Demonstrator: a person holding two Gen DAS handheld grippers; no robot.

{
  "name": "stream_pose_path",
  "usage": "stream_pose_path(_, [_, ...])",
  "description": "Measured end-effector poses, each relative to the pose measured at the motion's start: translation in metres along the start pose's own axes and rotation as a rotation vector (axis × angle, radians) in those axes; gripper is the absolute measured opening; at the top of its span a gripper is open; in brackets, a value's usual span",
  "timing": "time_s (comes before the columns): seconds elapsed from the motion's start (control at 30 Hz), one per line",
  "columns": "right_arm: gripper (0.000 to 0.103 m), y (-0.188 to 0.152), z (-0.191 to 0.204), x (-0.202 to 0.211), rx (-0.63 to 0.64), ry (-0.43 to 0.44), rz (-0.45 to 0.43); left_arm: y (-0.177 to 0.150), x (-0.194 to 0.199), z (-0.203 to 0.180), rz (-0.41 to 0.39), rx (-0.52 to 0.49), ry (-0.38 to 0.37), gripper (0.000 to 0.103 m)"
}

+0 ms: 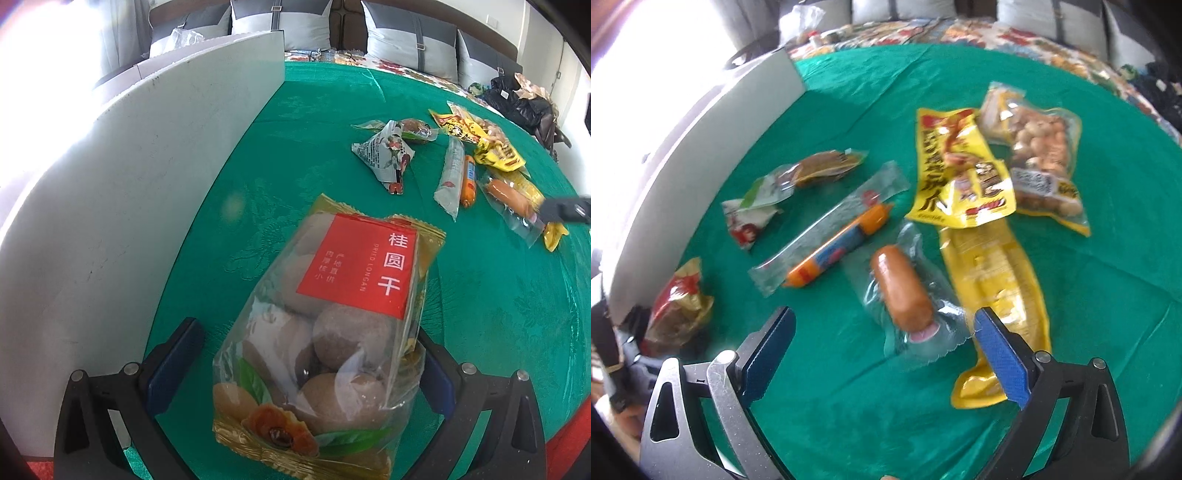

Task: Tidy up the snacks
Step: 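Lift the longan bag with the left tool while the right tool grasps the wrapped sausage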

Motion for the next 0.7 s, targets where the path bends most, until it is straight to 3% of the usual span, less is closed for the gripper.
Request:
stream_pose_path(0.07, [0.097,-0.011,0.014,0.007,0.037,0.030,0.033,0.002,0.000,0.000,0.004,0.011,-0.019,0.103])
stream_pose_path(0.23, [0.097,-0.005,0.011,0.013,0.012,-0.113,0.012,0.005,0.003,-0.001,0.006,0.039,-0.078,0.103])
stream_pose_path(0.4, [0.097,0.015,-0.001,-0.022,0.054,-0.279,0.041,0.006,0.008,-0.003,-0.020,-0.008,-0.083,0.100])
stream_pose_path(0.47, [0.095,0.011,-0.007,-0.035,0.043,-0.296,0.093,0.008,0.010,-0.003,-0.030,-0.027,-0.081,0.091])
stream_pose_path(0.5, [0.072,0.006,-0.011,-0.033,0.031,-0.293,0.112,0.008,0.012,-0.004,-0.035,-0.033,-0.089,0.085])
stream_pose_path(0.53, [0.053,0.005,-0.012,-0.029,0.023,-0.286,0.091,0.009,0.013,-0.005,-0.035,-0.033,-0.107,0.072])
stream_pose_path(0.57, [0.040,0.003,-0.013,-0.022,0.009,-0.275,0.089,0.010,0.013,-0.003,-0.034,-0.028,-0.105,0.072])
stream_pose_path(0.7, [0.040,-0.010,-0.020,-0.003,-0.034,-0.274,0.095,0.013,0.014,0.006,-0.029,0.034,-0.123,0.067])
Point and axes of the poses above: each gripper's, at about its wrist camera, not at the fingertips, and x roughly against the way its jaws point, z to its left, y to its top, the point moved 8 cm from there along -x, roughly the way its jaws point, and after that the axes turned 4 degrees about y, right-handed, at the moved point
